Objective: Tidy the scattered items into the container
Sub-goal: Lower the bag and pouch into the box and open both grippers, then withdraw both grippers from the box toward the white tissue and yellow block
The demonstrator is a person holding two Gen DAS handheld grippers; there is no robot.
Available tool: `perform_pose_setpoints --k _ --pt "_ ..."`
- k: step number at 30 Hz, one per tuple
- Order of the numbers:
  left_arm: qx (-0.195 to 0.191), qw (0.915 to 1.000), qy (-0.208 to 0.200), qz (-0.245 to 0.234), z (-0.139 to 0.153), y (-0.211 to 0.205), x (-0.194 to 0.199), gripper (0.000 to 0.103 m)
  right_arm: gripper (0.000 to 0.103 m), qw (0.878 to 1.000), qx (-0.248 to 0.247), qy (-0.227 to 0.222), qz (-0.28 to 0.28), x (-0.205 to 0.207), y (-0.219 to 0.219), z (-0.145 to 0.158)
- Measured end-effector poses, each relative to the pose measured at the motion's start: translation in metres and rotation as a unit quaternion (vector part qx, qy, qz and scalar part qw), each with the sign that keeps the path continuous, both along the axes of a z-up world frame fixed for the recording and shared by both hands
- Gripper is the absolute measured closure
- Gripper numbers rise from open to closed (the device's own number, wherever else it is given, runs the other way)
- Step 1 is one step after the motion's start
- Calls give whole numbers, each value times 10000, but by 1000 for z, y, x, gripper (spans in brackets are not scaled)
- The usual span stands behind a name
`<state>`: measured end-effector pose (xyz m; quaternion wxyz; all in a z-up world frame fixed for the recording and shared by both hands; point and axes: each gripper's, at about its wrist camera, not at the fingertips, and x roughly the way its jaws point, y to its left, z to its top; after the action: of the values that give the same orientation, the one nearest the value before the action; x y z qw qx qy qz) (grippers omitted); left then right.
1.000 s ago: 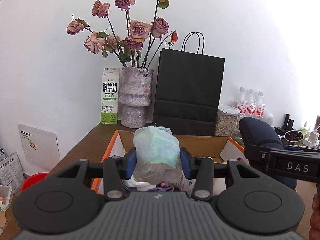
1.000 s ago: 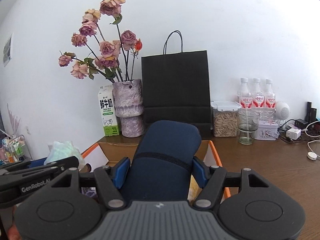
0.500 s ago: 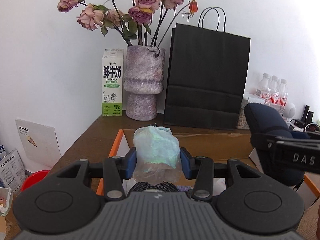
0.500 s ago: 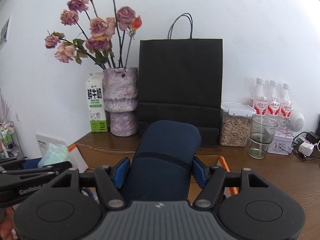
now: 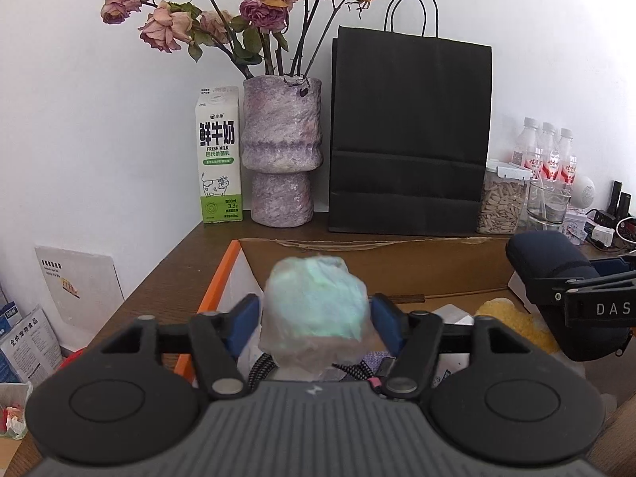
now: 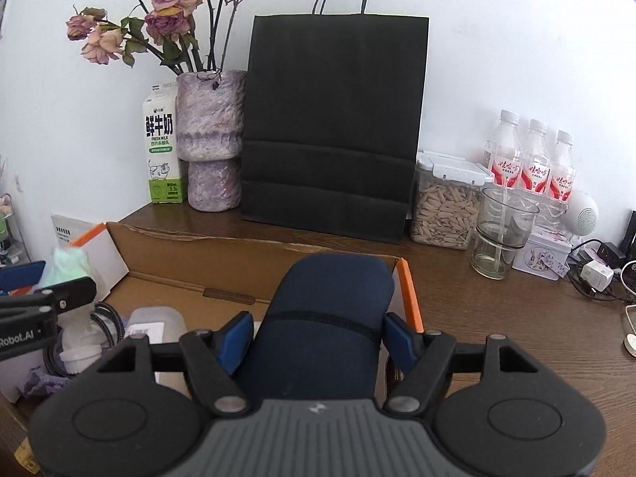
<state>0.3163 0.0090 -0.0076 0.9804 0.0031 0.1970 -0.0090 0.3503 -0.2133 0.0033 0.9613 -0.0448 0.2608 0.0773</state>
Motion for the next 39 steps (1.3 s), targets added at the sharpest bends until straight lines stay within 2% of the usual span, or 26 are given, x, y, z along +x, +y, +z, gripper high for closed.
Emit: perform_pose_setpoints --k 1,2,3,7,22,30,33,39 --pt "24 9999 -110 19 1 -1 -3 13 13 10000 -17 -64 0 -2 1 1" --pt "36 9997 -239 40 1 -1 -6 0 7 9999 -17 -143 25 -4 2 3" --pt "48 9989 -456 87 3 -1 -11 0 3 9997 -9 -217 62 -6 2 5" --pt "183 9965 -771 259 7 -2 -21 0 3 9993 -28 -374 68 -12 6 11" --pt "3 9962 -751 447 7 6 -29 0 2 9982 -43 -589 46 -31 16 10" --pt "-38 9952 -840 493 4 8 -43 0 2 9937 197 -1103 -66 -66 19 3" --pt "-12 9945 -923 493 4 8 -52 0 2 9921 83 -1248 -68 -85 21 -3" --pt "94 9943 -920 531 1 8 -68 0 2 9920 -27 -1252 -130 -113 22 -13"
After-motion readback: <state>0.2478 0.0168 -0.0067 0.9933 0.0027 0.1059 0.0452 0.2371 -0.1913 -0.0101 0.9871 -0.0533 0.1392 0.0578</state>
